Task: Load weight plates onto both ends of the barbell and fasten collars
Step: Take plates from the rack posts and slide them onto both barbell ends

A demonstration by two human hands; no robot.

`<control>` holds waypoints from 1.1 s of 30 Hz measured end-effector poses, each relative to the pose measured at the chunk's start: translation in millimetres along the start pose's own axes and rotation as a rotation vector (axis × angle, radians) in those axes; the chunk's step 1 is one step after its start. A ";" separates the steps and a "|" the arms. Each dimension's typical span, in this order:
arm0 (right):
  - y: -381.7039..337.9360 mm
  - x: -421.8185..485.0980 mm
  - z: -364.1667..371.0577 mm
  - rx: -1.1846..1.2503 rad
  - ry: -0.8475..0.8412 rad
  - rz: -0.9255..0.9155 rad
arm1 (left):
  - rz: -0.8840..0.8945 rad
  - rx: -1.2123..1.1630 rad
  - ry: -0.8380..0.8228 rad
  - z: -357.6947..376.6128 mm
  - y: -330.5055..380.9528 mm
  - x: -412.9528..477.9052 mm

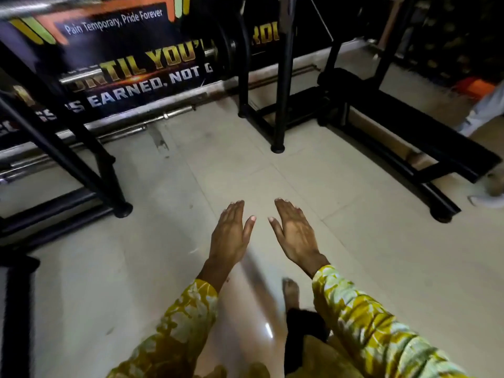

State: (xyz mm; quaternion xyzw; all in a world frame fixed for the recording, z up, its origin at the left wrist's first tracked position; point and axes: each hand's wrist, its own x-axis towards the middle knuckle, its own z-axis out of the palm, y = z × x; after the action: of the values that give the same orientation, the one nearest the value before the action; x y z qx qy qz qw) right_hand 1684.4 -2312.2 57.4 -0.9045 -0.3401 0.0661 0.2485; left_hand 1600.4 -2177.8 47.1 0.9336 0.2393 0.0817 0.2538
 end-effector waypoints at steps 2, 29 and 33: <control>11.8 59.0 2.6 0.006 -0.015 -0.042 | -0.030 -0.002 0.030 4.8 -3.7 52.7; -71.7 804.2 56.5 0.008 -0.171 -0.373 | -0.422 0.021 0.322 -118.9 -206.8 706.1; -96.7 881.2 81.5 0.034 -0.208 -0.418 | -0.422 0.028 0.355 -138.1 -245.1 773.8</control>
State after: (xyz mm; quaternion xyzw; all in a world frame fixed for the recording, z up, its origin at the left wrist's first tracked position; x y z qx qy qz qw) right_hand 2274.1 -1645.6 78.0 -0.7985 -0.5427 0.1118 0.2354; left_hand 2138.0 -1554.5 63.8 0.8376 0.4704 0.1858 0.2065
